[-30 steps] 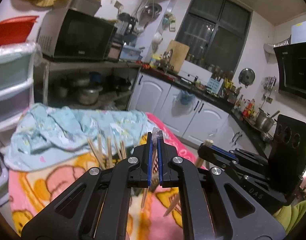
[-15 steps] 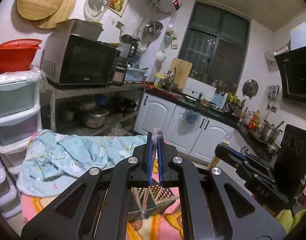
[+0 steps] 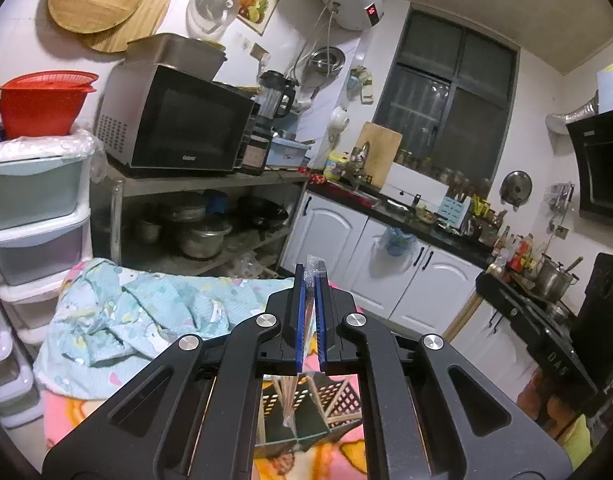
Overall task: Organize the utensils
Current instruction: 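Lift both held chopsticks upright and carry them above the green caddy, then lower the chopsticks into the caddy and open both tools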
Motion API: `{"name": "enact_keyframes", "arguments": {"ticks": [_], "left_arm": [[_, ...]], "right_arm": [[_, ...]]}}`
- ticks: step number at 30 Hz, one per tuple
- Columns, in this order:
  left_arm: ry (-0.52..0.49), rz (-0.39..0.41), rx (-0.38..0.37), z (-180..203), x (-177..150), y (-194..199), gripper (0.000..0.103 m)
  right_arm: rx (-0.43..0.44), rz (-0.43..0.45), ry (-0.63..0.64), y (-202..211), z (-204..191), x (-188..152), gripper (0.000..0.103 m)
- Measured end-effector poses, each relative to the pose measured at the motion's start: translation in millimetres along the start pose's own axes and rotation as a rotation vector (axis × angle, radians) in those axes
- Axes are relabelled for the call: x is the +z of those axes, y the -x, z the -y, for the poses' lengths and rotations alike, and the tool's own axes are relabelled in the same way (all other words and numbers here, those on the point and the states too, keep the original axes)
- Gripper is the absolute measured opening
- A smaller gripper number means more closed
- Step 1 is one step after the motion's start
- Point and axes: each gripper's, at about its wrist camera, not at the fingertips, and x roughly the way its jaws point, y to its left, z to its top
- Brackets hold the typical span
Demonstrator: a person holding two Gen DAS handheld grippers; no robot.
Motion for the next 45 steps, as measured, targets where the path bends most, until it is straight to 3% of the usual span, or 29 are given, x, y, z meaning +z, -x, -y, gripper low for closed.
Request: {"name": "enact_keyframes", "arguments": {"ticks": [39,40,42,43,45], "left_arm": [[0.000,-0.159,0.058,-23.2,-73.5,-66.0,0.003],[-0.002,-0.163,0.062,-23.3,-74.0,-66.0,0.004],[-0.005,-0.166,0.069,-23.7,-74.4,-65.2,0.023],[-0.004,-0.166,0.071,-23.4,-74.5,-63.9,0.028],[0.001,-0.167,0.075,-24.5,-73.8,-61.7,0.034]], "right_arm": [[-0.090,-0.163,-0.036,-72.1,26.4,-90.0,0.007],[-0.095,-0.170,-0.039,-72.6,26.6,-90.6,0.012],[-0.098,-0.179,-0.052,-72.2,27.9,-91.3,0.027],[-0.096,-0.179,-0.063,-70.7,28.6,-91.5,0.033],[-0.098,-0.181,-0.070,-67.8,29.0,-91.1,0.035]]}}
